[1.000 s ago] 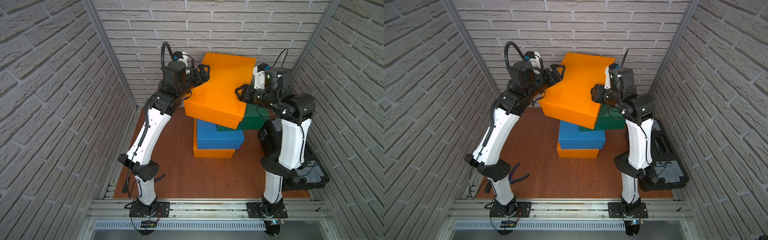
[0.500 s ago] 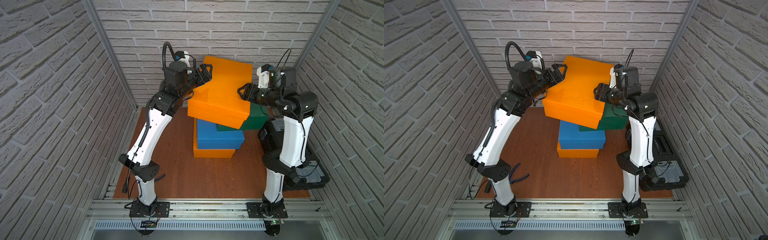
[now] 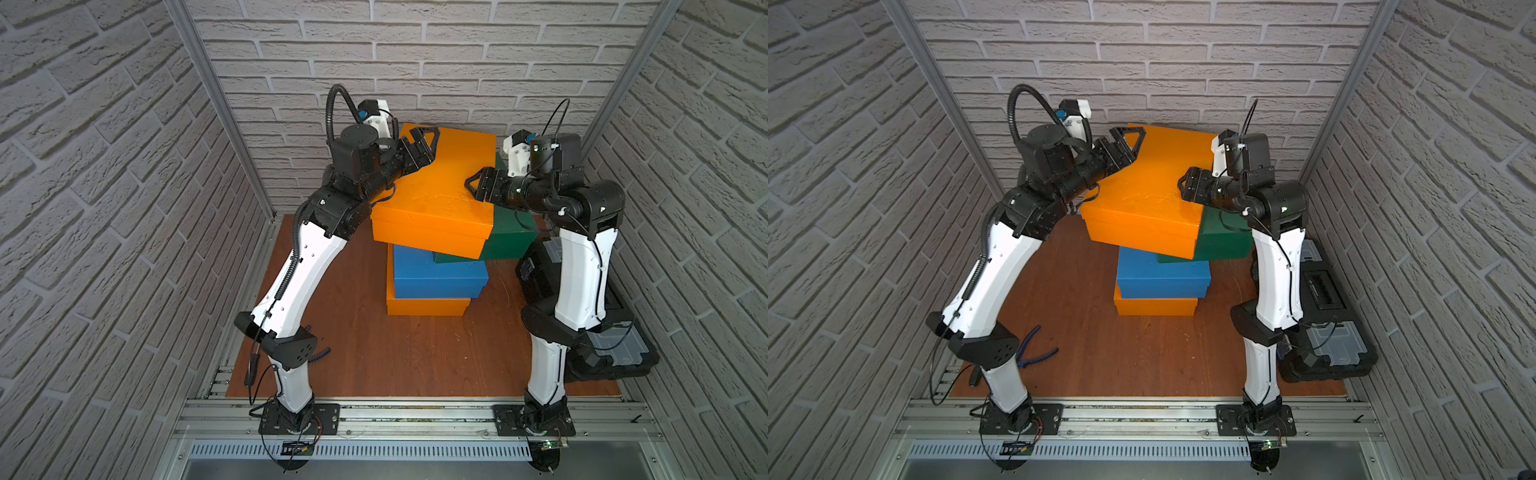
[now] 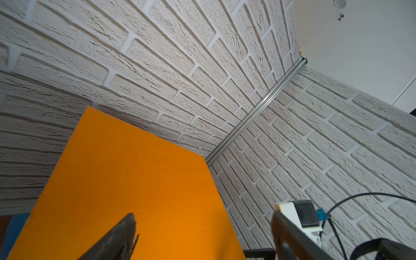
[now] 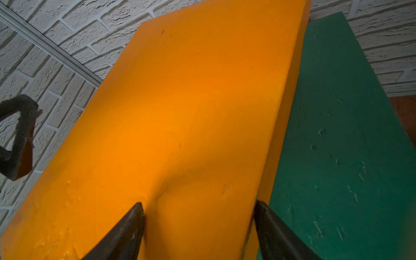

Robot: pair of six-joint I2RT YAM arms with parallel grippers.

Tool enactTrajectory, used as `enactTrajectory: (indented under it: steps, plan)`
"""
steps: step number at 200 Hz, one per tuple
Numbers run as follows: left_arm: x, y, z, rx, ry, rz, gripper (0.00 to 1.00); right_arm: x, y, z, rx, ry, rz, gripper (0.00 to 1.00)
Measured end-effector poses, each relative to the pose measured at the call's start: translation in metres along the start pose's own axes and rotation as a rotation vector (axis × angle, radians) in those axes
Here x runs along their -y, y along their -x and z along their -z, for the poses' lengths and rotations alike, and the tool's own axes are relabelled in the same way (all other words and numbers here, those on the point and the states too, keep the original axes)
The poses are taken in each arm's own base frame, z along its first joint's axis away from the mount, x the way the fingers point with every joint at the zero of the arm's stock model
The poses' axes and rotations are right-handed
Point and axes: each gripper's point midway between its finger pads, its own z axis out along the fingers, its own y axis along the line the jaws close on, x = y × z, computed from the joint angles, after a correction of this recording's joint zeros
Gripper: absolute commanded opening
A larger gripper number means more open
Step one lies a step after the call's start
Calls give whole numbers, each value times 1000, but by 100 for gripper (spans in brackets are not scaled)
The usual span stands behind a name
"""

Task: Stack the shoeboxes
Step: Place the shoebox at the shoebox.

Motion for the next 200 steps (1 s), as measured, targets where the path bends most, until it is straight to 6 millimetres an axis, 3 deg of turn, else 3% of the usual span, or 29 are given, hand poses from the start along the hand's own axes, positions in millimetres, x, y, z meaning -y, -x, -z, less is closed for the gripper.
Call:
enactTrajectory:
  steps: [30, 58, 115, 135, 160, 178, 200]
  plan:
    - [1, 0, 2, -3, -2, -4, 93, 2, 1, 0, 0, -1, -4, 77]
    - [7, 6, 16, 7, -8, -22, 94, 4, 2, 1, -1, 4, -9, 77]
    - [23, 43, 87, 104, 13, -123, 95, 8, 3, 1, -8, 9, -17, 77]
    - [17, 51, 115, 141, 52, -152, 95, 8, 3, 1, -9, 11, -18, 77]
    - [0, 46, 137, 156, 114, -168, 96, 10, 3, 1, -11, 13, -21, 77]
    - [-16, 35, 137, 139, 160, -170, 97, 10, 3, 2, -11, 13, -21, 77]
    - [-35, 22, 123, 106, 210, -173, 98, 12, 4, 3, -10, 11, -20, 77]
